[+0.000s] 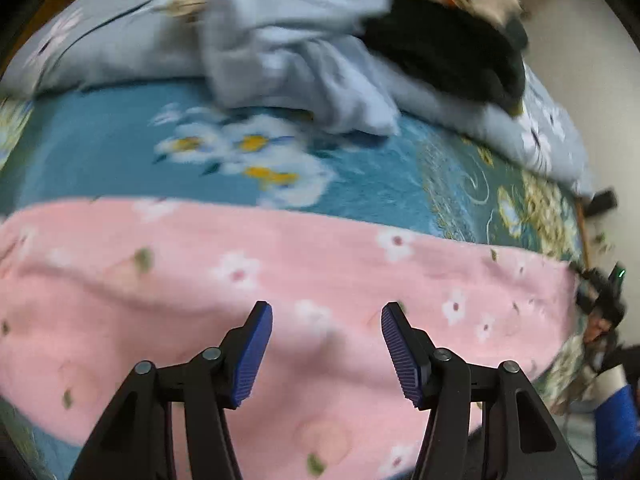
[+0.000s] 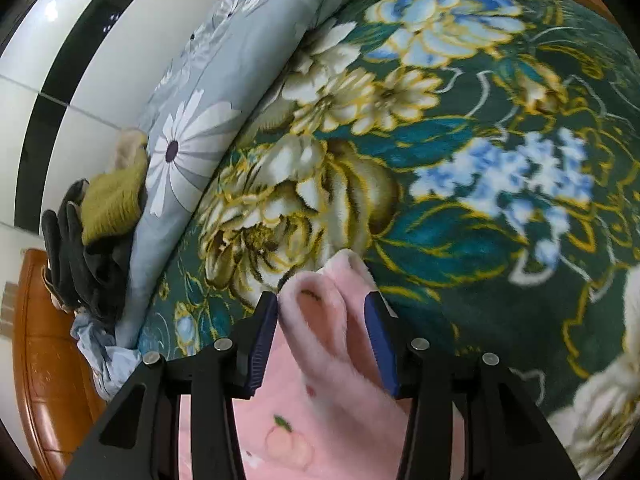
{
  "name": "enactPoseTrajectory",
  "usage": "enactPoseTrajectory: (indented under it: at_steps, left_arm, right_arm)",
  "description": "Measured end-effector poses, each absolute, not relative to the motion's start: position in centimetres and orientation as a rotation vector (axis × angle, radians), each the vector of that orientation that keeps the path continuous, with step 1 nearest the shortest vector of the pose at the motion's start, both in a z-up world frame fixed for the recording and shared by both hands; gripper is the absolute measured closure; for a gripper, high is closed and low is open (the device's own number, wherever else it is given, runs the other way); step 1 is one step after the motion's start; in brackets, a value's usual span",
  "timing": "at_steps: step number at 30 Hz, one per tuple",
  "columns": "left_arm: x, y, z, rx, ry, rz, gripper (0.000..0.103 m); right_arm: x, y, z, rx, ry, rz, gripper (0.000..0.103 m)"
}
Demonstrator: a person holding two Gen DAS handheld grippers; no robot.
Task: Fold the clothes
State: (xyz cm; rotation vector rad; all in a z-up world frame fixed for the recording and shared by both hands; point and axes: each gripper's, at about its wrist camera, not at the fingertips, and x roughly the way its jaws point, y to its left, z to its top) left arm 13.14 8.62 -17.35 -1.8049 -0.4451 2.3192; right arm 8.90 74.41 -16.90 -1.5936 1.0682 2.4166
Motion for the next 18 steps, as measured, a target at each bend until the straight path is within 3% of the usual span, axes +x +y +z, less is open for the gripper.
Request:
enactPoseTrajectory:
  at_steps: [5, 8, 14, 18]
  left_arm:
    - [11.3, 11.1, -19.5, -1.827, -0.453, 2.334, 0.042]
    - [11.2, 11.9, -20.3, -1.857, -0.429, 2.303, 0.042]
    - [11.7, 11.7, -20.6, -1.888, -0.45, 2.283, 0.042]
    - [11.8, 11.5, -20.8, -1.914, -0.462, 2.268, 0.042]
  right_arm:
    - [8.0, 73.4, -17.8, -1.651, 0.997, 2.441, 0.06]
    - [8.1, 73.4, -17.2, -1.611, 0.971, 2.466, 0.093]
    - [8.4, 74.6, -15.2, -1.491, 0.951, 2.508, 0.096]
    - [7.5, 74.6, -17.2, -1.593, 0.914, 2.421, 0.096]
